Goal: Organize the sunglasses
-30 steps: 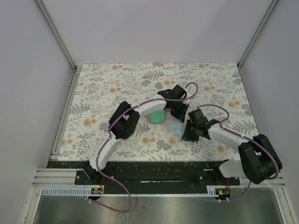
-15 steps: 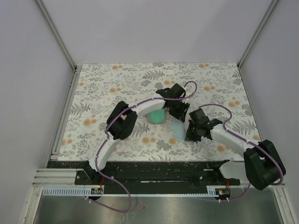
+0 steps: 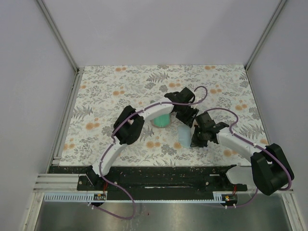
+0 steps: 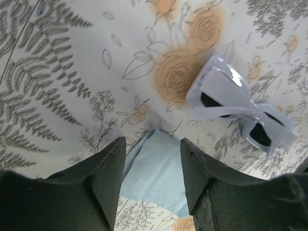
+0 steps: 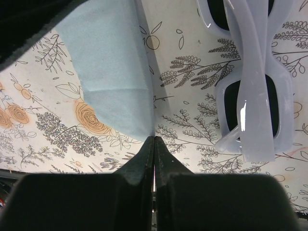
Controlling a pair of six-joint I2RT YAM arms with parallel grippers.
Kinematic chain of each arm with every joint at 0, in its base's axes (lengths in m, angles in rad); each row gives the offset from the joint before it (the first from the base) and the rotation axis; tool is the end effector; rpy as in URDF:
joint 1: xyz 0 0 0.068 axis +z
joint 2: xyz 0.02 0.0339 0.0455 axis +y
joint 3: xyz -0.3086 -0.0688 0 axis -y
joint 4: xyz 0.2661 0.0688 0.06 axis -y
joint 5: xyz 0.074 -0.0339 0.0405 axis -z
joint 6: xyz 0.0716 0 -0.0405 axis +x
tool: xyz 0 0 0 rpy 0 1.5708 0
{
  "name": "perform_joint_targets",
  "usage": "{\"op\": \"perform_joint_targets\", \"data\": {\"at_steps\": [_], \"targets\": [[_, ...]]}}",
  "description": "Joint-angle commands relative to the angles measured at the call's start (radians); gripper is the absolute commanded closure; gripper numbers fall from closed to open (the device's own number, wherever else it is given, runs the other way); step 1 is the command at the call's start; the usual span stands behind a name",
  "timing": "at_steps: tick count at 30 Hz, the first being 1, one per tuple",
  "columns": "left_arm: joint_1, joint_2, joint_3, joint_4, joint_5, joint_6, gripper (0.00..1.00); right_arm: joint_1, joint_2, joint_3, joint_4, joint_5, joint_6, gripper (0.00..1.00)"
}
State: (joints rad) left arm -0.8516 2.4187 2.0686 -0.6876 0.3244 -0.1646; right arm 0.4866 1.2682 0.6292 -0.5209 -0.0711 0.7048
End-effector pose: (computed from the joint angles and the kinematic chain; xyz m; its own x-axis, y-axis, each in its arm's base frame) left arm 0.3742 -0.4620 0.1606 -0.6940 0.5568 -0.4563 0.7158 0.6019 -0.3541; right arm 0.2058 0.1146 0.1642 -0.9357 0.2361 -0.2621 0.1506 0.9393 0.3084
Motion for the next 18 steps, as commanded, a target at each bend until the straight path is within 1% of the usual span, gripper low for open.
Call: {"op": "perform_joint_targets", "data": {"at_steps": [1, 5, 6, 8, 12, 15, 18], "targets": [[-0.023, 0.034, 0.062, -0.009, -0.008, 0.013, 0.46, 0.009, -0.009, 0.012, -0.005, -0.004, 0.001, 1.00], [-0.037, 0.042, 0.071, -0.007, -0.034, 0.014, 0.46, 0.009, -0.009, 0.013, -0.007, -0.004, -0.002, 1.00], [-0.037, 0.043, 0.070, -0.009, -0.044, 0.014, 0.48, 0.007, -0.010, 0.015, -0.005, -0.006, 0.001, 1.00], [-0.038, 0.049, 0.070, -0.016, -0.057, 0.019, 0.57, 0.009, -0.016, 0.012, -0.005, -0.007, -0.001, 1.00], [-0.049, 0.049, 0.039, -0.023, -0.106, 0.030, 0.61, 0.009, -0.023, 0.013, -0.005, -0.006, -0.001, 1.00], [-0.069, 0.048, 0.010, -0.026, -0.181, 0.039, 0.62, 0.009, -0.024, 0.017, -0.007, -0.007, -0.001, 1.00], [-0.090, 0.056, 0.008, -0.052, -0.297, 0.043, 0.63, 0.007, -0.020, 0.020, -0.007, -0.012, -0.002, 1.00]]}}
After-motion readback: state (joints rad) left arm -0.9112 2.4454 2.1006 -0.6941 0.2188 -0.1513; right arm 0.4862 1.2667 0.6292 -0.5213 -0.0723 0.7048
